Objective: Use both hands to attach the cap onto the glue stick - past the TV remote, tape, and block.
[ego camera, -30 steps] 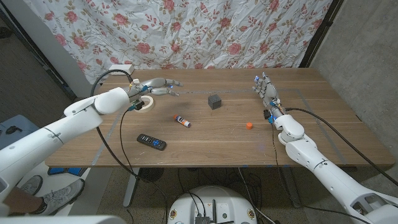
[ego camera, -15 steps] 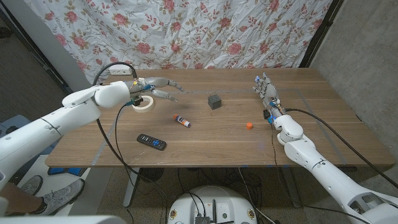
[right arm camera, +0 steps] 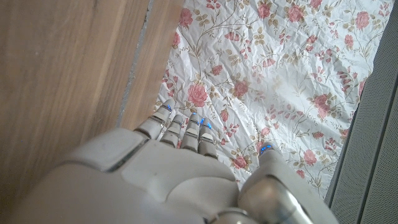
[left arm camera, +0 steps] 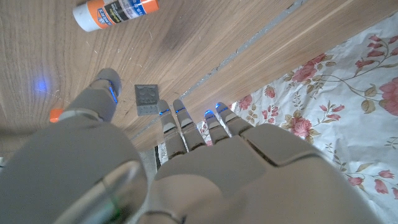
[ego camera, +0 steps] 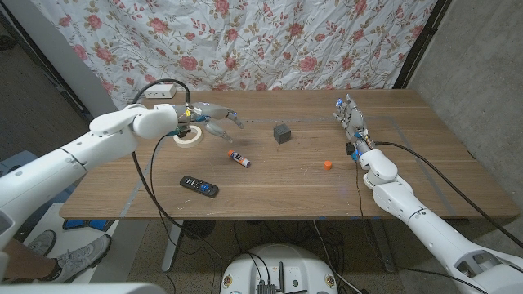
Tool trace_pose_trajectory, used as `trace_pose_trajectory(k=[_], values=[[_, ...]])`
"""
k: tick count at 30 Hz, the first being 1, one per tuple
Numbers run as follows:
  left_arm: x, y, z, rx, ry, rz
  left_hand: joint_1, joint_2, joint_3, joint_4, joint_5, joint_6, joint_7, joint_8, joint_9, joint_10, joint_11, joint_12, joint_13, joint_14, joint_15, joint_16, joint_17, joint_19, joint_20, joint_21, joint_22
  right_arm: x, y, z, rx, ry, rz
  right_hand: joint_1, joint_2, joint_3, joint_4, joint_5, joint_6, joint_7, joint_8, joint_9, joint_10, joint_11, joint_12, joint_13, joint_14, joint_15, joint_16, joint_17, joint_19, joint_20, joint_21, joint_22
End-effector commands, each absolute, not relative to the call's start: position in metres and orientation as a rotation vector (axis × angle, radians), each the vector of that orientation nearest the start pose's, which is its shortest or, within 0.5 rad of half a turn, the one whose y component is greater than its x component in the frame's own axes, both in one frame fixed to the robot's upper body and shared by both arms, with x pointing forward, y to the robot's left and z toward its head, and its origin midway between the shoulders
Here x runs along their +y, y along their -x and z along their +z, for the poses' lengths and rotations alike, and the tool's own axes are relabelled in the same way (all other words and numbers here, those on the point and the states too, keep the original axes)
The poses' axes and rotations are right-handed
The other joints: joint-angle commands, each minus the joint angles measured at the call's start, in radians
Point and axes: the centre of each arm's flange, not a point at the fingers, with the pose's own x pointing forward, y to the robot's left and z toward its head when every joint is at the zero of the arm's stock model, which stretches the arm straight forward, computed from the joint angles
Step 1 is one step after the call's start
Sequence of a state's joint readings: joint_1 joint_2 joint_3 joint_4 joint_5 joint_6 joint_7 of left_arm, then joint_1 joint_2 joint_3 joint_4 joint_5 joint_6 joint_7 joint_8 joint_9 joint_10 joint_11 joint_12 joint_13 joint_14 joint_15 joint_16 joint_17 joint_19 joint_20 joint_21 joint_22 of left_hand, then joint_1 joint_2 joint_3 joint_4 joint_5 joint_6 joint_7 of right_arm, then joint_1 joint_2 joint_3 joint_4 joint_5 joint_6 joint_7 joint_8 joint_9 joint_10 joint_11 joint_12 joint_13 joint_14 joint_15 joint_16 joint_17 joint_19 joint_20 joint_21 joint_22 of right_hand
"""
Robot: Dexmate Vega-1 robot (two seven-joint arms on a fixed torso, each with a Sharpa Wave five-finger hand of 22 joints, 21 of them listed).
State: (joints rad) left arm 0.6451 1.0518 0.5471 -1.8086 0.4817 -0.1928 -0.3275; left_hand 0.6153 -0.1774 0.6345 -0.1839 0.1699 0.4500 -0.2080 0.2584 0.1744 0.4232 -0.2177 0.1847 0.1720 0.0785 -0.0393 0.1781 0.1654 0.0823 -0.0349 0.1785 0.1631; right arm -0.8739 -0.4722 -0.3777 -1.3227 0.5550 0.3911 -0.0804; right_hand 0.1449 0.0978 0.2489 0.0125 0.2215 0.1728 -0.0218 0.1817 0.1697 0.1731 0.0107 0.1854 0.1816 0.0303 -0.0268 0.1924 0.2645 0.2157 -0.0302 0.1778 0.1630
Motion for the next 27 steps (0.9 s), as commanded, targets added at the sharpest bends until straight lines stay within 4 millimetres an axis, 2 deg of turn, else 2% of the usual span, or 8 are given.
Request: trace_pose_trajectory(k=[1, 9, 18, 27], values=[[0.241, -0.558, 0.065, -0.673, -1.961, -0.267, 0.013, 0.001, -0.009, -0.001, -0.001, -0.004, -0.001, -0.005, 0.003, -0.004, -0.001, -0.004, 0.002, -0.005, -0.098, 0.000, 0.003, -0.011, -0.075, 0.000, 0.003, -0.277, -0.644, -0.027, -0.692, -0.034, 0.128, 0.000, 0.004, 0.007, -0.002, 0.002, -0.001, -0.005, 0.001, 0.005, -0.002, -0.001, 0.003, 0.003, -0.003, 0.002, 0.005, 0.000, 0.004, 0.005, 0.006, 0.003], [0.233, -0.555, 0.050, -0.673, -2.043, -0.198, 0.016, -0.003, -0.023, 0.000, -0.002, -0.014, -0.001, -0.012, 0.003, -0.007, -0.001, -0.005, 0.002, 0.004, -0.097, 0.004, 0.003, -0.019, -0.071, -0.001, 0.003, -0.279, -0.644, -0.029, -0.690, -0.041, 0.121, 0.001, 0.005, 0.008, -0.004, 0.001, -0.002, -0.006, 0.001, 0.005, -0.004, -0.001, 0.003, 0.003, -0.004, 0.006, 0.006, -0.001, 0.003, 0.007, 0.006, 0.003], [0.228, -0.558, 0.033, -0.658, -2.045, -0.158, 0.018, -0.006, -0.043, 0.002, 0.000, -0.030, -0.002, -0.020, 0.003, 0.002, 0.000, -0.002, 0.002, 0.020, -0.098, 0.008, 0.003, -0.022, -0.060, 0.001, 0.003, -0.281, -0.642, -0.032, -0.685, -0.042, 0.114, 0.001, 0.007, 0.009, -0.007, -0.001, -0.004, -0.008, 0.001, 0.005, -0.006, 0.001, 0.003, 0.003, -0.005, 0.008, 0.009, -0.002, 0.002, 0.008, 0.006, 0.004], [0.221, -0.566, 0.018, -0.662, -2.039, -0.155, 0.032, 0.001, -0.058, 0.002, 0.002, -0.032, -0.003, -0.024, 0.004, 0.029, 0.004, 0.003, 0.002, 0.044, -0.107, 0.013, 0.002, -0.018, -0.063, 0.004, 0.003, -0.281, -0.644, -0.032, -0.685, -0.047, 0.110, 0.000, 0.008, 0.009, -0.008, -0.003, -0.005, -0.012, 0.002, 0.005, -0.007, 0.000, 0.003, 0.003, -0.006, 0.010, 0.011, -0.003, 0.001, 0.009, 0.007, 0.004]])
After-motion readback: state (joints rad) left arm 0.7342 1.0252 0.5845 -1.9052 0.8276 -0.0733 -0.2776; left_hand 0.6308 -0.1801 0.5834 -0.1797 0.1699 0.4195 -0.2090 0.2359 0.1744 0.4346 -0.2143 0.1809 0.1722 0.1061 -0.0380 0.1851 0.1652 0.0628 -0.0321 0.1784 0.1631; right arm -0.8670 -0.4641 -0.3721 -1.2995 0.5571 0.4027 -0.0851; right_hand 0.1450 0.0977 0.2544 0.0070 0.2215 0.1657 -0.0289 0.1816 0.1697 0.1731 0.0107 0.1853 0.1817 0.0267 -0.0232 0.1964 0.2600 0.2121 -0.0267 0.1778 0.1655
